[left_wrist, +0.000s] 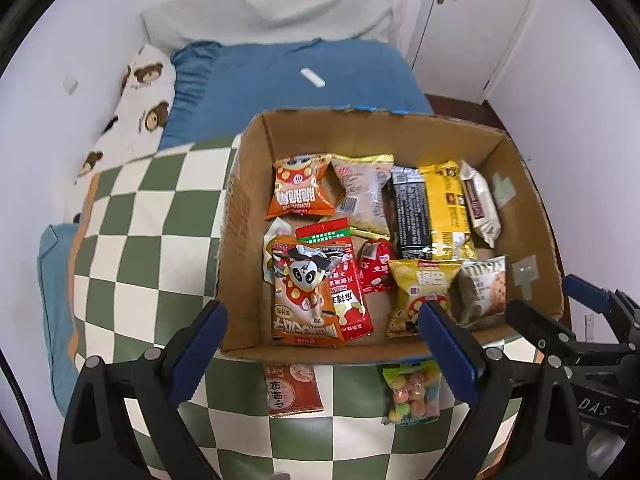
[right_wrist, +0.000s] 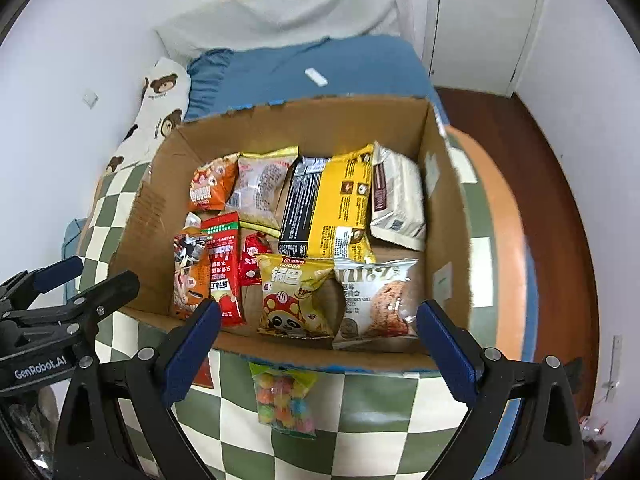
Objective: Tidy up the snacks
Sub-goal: 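Lift both tools out of the box toward the last two snacks, then grasp the brown shrimp-cracker packet with the left tool while the right tool grasps the candy-ball bag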
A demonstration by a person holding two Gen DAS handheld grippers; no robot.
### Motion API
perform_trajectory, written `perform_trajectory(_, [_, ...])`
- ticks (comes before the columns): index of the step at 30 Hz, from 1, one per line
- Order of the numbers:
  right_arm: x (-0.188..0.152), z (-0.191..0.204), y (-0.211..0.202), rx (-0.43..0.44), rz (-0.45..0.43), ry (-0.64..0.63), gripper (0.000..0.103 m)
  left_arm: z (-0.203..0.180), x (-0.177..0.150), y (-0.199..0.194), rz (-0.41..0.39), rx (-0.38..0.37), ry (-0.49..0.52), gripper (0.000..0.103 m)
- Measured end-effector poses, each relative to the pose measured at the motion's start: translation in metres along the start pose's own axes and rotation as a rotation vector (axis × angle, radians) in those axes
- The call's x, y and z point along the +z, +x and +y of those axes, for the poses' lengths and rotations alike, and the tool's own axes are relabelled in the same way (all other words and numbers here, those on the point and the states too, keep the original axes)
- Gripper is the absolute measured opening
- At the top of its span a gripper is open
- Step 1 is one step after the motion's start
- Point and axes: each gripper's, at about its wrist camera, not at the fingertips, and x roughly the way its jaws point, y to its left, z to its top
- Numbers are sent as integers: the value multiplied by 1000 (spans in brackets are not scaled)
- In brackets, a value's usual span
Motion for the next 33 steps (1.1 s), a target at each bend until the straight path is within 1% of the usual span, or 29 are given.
perform_trajectory(12, [-36, 3, -73, -10, -148, -21, 100, -10, -37, -65, -155, 1, 24, 98])
perform_trajectory(14, [-43, 5, -84, -17, -171, -26, 100, -11, -43, -76, -179, -5, 22, 98])
perform_trajectory(18, [-57, 7, -107, -63, -252, -22, 100, -12, -52, -93, -223, 1, 23, 98])
perform_trajectory(21, [-63, 9, -117, -62, -284, -10, 100, -10, -59, -103, -252, 11, 19, 98])
perform_trajectory(25, [-68, 10, -130, -61, -317, 3, 101, -7, -63, -111, -275, 11, 10, 98])
perform_trajectory(28, [-69, 9, -134, -52, -326, 14, 101, -6, -65, -111, -279, 11, 7, 98])
perform_trajectory(33, [-71, 8, -131, -43, -312, 20, 101, -5, -68, -104, -268, 26, 8, 98])
